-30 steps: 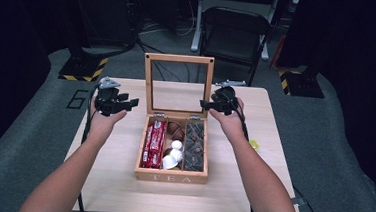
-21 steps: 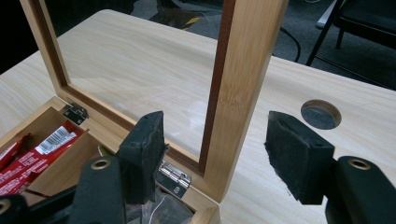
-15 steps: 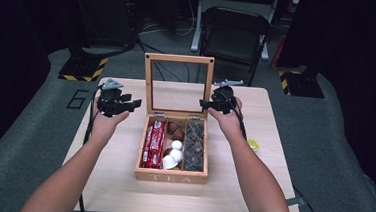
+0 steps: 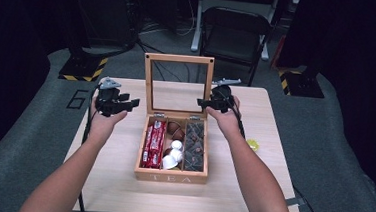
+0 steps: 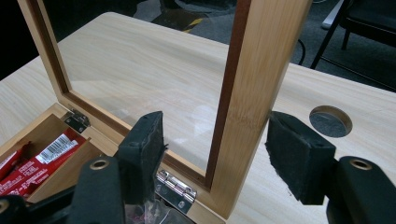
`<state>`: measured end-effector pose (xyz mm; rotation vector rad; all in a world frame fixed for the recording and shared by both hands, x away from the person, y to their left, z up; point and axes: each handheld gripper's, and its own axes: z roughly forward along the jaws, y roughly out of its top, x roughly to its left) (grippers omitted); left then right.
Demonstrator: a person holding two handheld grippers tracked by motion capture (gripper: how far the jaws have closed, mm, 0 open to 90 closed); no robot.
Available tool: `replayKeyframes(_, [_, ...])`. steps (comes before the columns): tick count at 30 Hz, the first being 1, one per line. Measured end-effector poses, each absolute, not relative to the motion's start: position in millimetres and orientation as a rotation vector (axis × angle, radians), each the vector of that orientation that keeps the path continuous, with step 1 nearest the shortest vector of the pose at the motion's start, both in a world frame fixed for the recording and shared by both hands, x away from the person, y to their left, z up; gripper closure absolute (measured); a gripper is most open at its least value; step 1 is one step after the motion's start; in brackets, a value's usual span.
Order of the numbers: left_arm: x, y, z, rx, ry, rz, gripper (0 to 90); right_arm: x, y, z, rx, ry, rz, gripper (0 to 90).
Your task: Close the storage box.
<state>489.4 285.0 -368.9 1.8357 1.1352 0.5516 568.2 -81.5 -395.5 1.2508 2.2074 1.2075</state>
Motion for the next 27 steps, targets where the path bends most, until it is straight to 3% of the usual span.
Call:
replayKeyframes(18, [483,296,-370,1.827,1.164,0.566,48.7,577,-78,-395,1.246,2.229,1.203,37.6])
replayKeyframes(27, [482,298,-370,1.826,1.165,0.572,48.9,578,-81,-392,1.269,2.213,1.175,50.6])
